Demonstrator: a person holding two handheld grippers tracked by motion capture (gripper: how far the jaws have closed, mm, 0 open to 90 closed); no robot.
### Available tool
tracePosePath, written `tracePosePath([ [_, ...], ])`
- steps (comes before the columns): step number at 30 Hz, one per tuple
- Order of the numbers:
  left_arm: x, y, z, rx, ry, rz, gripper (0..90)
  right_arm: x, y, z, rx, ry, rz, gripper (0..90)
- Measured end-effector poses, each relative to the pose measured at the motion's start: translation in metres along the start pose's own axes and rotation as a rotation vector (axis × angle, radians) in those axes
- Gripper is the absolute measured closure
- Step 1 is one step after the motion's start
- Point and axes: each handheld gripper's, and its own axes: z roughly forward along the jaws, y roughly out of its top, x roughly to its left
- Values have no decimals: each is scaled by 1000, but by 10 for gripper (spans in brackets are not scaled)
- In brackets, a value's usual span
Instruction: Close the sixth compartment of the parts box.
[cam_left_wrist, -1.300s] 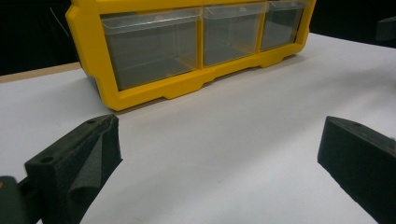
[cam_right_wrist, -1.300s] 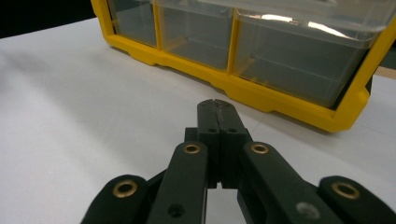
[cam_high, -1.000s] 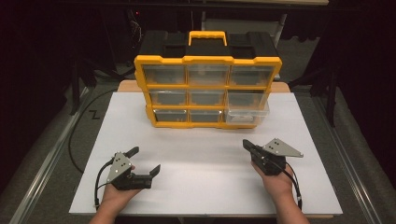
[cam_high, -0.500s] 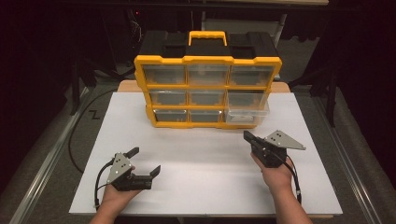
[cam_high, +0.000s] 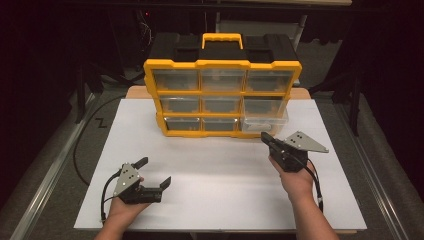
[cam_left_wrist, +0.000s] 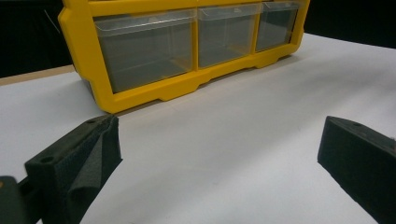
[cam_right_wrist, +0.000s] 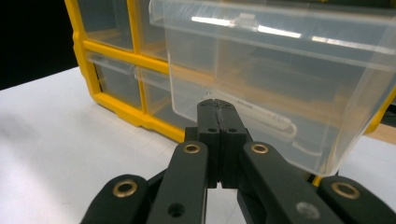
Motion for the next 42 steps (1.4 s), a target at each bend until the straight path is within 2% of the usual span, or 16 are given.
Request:
tracePosePath([
  [10,0,0,-1,-6,1,2,3,-1,12,0,-19,-19,-13,900],
  [17,0,0,-1,-8,-2,3,3,-2,16,2,-20,-28,-29,900],
  [42,-1,1,-2,-16,-8,9,3,-6,25,8,-14,-55,-40,900],
])
